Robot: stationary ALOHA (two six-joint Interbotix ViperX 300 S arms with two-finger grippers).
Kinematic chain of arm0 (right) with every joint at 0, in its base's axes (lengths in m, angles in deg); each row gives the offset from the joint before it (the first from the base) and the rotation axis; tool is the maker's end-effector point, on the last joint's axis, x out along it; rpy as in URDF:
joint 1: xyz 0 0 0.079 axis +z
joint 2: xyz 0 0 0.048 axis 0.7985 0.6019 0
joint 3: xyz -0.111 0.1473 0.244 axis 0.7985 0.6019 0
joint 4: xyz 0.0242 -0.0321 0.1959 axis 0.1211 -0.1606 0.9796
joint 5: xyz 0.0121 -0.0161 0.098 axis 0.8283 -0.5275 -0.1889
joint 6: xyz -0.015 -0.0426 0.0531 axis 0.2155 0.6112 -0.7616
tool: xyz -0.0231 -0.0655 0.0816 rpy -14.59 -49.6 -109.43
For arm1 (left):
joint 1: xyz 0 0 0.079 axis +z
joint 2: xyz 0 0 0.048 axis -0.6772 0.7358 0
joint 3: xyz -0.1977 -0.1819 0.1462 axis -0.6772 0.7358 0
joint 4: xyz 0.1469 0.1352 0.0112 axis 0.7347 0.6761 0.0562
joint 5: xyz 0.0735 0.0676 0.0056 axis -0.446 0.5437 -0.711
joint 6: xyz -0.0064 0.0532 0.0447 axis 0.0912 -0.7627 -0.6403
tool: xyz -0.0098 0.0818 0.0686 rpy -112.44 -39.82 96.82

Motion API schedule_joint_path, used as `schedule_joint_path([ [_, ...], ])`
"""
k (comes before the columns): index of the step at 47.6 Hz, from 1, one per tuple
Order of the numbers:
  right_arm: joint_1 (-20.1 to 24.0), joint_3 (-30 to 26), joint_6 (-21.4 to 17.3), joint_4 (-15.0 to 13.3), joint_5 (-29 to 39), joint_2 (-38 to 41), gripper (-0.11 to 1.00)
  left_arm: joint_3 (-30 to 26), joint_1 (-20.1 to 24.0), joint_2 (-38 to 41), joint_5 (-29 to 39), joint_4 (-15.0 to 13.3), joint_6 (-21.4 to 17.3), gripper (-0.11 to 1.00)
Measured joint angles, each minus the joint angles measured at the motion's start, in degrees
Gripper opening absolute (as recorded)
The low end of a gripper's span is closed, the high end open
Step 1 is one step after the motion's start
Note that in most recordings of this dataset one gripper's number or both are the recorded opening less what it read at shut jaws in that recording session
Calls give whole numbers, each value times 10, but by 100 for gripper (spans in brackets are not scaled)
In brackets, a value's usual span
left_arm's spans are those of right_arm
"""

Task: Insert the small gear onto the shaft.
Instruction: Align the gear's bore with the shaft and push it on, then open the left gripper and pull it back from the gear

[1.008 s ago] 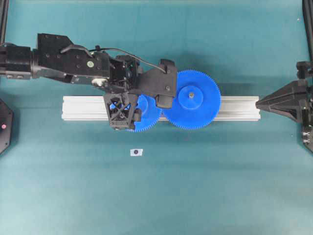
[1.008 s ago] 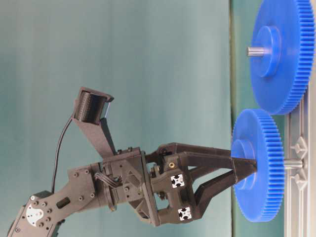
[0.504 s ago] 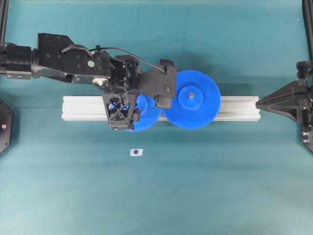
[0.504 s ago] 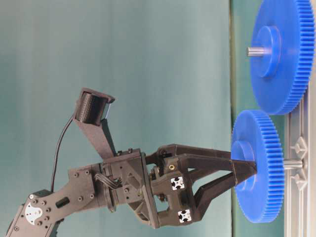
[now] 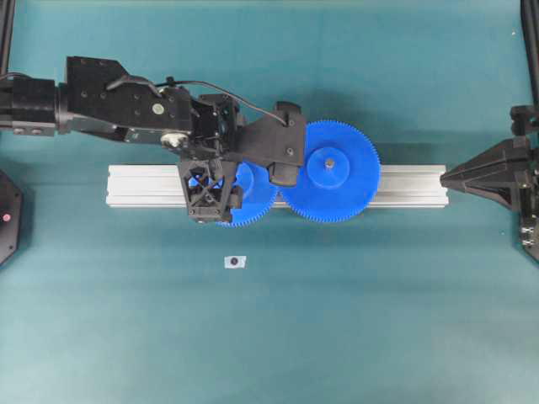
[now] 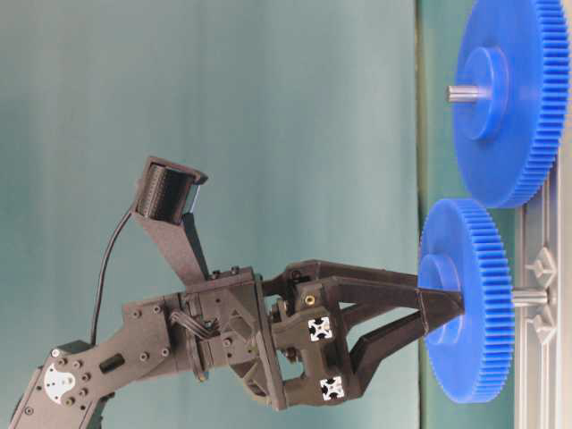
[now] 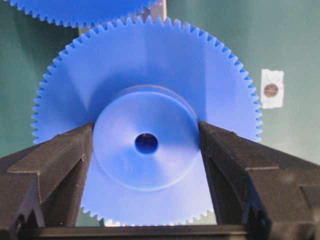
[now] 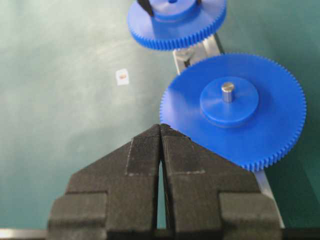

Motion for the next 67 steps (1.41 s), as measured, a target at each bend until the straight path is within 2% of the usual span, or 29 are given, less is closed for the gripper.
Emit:
schedule_joint_path([
  [25, 0, 0, 0, 0, 0, 0, 3, -2, 0, 0, 3, 0, 1, 70],
  [30, 1, 0, 0, 0, 0, 0, 3, -3, 1, -1, 8, 0, 1, 87],
  [33, 0, -1, 0, 0, 0, 0, 3, -3, 2, -3, 9, 0, 0, 91],
  [67, 0, -1, 0, 0, 0, 0, 3, -20, -1, -22, 11, 1, 2, 90],
])
